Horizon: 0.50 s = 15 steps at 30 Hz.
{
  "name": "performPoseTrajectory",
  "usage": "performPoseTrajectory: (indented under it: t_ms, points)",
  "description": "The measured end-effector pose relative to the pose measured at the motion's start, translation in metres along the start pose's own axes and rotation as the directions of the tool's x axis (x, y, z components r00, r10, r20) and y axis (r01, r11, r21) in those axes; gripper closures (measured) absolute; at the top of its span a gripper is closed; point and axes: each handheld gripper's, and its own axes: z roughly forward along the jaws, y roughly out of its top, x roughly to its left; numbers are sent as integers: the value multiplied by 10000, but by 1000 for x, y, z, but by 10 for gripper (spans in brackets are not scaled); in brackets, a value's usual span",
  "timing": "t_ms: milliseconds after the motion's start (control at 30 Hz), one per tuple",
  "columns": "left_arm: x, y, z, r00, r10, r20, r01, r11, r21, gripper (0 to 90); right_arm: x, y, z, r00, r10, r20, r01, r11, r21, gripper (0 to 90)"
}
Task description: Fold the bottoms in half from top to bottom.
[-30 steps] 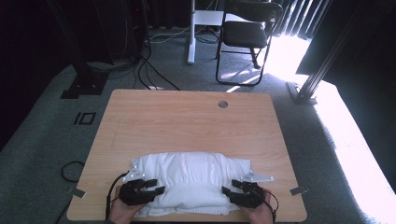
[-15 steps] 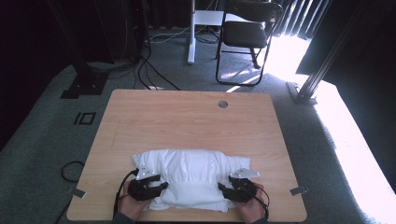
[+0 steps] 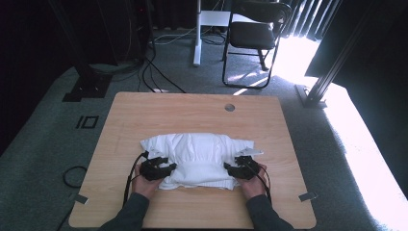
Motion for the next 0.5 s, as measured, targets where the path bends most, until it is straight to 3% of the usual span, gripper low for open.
performPoseTrajectory:
  t_ms: [233, 500]
  points:
    - [11, 15, 16, 9998, -199, -64, 198, 9997, -148, 538, -14, 13, 13, 9999, 116, 62, -115, 9998, -165, 438]
    - [16, 22, 22, 9996, -278, -83, 276, 9995, -166, 540, -18, 13, 16, 9997, 226, 45, -224, 9990, -396, 439]
